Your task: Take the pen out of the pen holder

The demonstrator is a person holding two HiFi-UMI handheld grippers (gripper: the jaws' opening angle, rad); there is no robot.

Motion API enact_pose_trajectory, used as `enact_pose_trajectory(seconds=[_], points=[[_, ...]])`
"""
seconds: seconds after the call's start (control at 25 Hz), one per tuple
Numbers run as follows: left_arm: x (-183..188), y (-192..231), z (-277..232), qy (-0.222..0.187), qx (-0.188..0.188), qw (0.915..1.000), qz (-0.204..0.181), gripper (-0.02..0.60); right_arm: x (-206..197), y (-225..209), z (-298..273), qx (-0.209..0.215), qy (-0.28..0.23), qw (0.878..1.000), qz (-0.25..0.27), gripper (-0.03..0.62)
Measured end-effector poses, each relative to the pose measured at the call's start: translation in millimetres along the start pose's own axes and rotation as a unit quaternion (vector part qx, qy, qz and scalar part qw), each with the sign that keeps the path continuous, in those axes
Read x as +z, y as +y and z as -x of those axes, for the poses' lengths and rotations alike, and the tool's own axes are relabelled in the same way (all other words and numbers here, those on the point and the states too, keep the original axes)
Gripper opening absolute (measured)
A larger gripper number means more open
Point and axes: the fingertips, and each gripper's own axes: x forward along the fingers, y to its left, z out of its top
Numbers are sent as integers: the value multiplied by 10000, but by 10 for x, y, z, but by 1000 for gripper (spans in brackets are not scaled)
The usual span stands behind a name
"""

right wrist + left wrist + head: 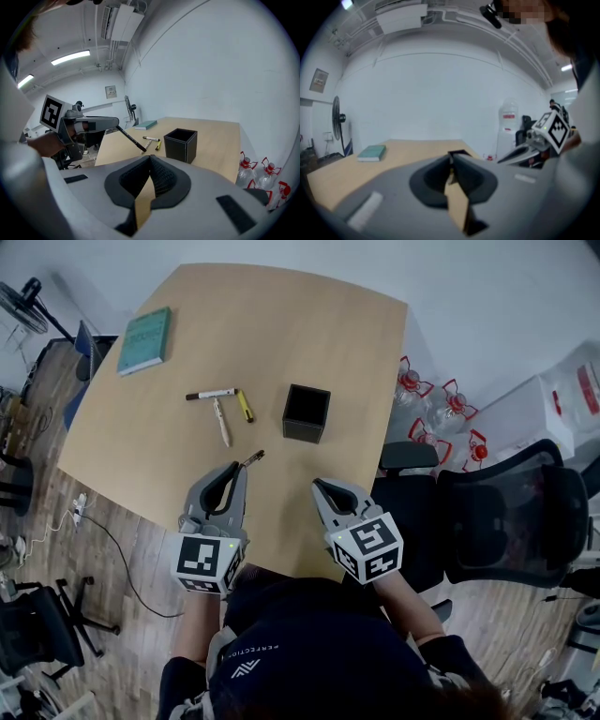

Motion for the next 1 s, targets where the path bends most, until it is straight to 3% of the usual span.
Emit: enact_pose_trajectory(seconds=[1.0], points=[[-208, 1, 60, 220, -2, 9997, 142, 28, 18, -44, 22, -154, -51, 9999, 15, 2]])
